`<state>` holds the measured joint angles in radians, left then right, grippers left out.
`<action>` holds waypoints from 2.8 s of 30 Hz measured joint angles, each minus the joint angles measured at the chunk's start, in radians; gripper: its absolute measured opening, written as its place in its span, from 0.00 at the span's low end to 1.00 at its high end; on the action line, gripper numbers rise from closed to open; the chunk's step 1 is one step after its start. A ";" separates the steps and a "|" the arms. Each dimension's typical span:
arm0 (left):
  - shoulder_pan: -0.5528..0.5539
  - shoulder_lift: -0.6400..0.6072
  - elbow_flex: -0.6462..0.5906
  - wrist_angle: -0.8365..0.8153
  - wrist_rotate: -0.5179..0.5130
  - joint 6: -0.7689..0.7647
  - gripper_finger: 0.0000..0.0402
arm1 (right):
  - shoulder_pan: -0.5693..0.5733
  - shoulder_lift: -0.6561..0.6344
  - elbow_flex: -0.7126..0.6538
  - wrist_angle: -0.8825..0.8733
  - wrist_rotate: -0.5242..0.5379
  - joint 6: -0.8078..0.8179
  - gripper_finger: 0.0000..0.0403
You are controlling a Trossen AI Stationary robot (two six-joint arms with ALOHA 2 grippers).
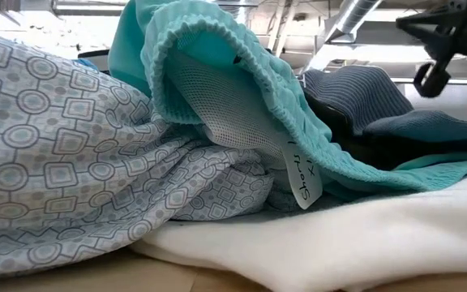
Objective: Pick & Place Cloths
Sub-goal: Put the blue sock into the green bin
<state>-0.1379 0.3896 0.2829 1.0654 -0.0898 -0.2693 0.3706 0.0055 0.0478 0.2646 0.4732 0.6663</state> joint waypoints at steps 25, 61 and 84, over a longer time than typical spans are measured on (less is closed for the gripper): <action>0.046 1.000 0.965 -0.856 0.114 0.296 0.49 | 0.002 0.000 0.003 0.085 0.000 -0.100 0.44; -0.340 0.367 0.858 -1.407 -0.566 0.204 0.10 | -0.017 0.978 0.985 -1.052 -0.085 -0.375 0.51; -0.389 0.009 0.387 -1.362 -0.506 0.002 0.00 | 0.033 1.489 1.014 -0.896 -0.318 -0.214 0.51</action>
<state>-0.5266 0.3987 0.6698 -0.2966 -0.5961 -0.2676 0.4038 1.4949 1.0615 -0.6312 0.1555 0.4526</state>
